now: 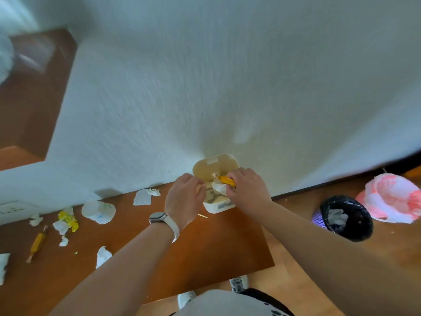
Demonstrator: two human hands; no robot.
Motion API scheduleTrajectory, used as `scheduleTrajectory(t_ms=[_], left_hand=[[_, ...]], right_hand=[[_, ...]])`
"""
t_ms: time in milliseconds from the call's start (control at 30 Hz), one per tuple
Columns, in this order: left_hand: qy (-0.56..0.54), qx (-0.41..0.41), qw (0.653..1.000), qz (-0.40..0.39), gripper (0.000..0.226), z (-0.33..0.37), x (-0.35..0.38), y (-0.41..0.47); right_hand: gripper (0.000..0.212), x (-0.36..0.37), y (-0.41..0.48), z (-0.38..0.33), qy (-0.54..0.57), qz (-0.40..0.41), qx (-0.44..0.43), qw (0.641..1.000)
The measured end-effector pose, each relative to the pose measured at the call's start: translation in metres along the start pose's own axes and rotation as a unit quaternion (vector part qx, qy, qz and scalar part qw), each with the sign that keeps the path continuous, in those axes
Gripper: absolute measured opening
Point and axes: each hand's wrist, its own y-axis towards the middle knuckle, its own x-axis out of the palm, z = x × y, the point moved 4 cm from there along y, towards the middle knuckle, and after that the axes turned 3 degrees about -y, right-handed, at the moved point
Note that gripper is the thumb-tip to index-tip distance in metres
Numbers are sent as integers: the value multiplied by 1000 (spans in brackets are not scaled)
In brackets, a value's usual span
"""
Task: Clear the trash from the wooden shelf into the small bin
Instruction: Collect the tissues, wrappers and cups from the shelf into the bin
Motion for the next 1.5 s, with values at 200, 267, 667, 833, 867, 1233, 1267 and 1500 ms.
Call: scheduleTrajectory(t_ms=[200, 267, 667, 833, 867, 1233, 1267, 1500], left_hand=[[53, 30, 998, -1, 20, 7, 8, 6], [44, 27, 999, 4, 22, 8, 6, 5], [35, -12, 999, 3, 25, -46, -15, -31], [64, -31, 997, -42, 31, -83, -14, -48], [63, -34, 996, -45, 31, -89, -13, -50], [70, -111, 991, -32, 29, -178, -29, -116], [73, -131, 988, -27, 30, -189, -33, -126], [62, -283, 957, -14, 40, -261, -47, -189]], right_hand=[[26, -2, 6, 6, -4, -29, -34, 999], [31, -3, 6, 6, -3, -38, -42, 998], [34, -6, -5, -37, 4, -2, -174, 985], [26, 7, -17, -74, 8, -3, -237, 971], [25, 9, -19, -80, 13, -4, -244, 970], [32, 89, -26, -128, -19, -96, -206, 974], [33, 99, -25, -129, -26, -107, -197, 974], [43, 151, -11, -118, -89, -115, -88, 985]])
